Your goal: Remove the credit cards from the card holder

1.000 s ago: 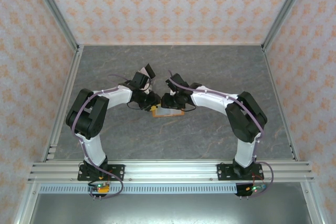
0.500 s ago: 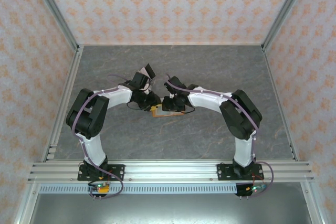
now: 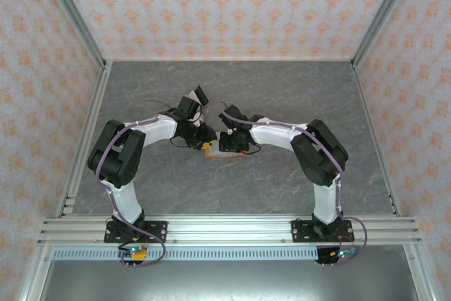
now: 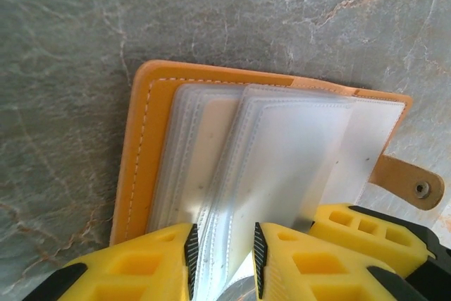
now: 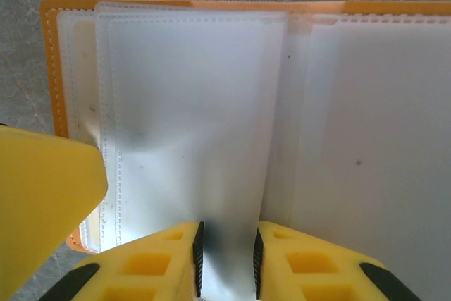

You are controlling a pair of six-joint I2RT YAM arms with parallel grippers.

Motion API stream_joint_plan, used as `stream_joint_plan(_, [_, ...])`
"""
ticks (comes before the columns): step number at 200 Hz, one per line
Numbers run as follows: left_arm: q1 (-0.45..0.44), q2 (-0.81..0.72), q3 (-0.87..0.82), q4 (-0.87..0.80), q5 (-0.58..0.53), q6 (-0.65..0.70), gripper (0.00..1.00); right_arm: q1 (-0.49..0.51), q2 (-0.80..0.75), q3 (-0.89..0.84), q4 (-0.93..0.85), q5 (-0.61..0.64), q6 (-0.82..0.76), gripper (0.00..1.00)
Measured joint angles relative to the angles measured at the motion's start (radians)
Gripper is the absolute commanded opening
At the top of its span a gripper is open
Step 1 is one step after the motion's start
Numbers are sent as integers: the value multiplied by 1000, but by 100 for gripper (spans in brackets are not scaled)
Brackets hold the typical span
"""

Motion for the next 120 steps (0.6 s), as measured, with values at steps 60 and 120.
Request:
stream_joint_plan(60, [-38,-3,17,-34,-36,23,32,-8,-4,-12,15,-18,9,23])
stream_joint_plan(120, [-46,12,45,-73,-66,31,33,-14,-8,-25,33,-31,15,23])
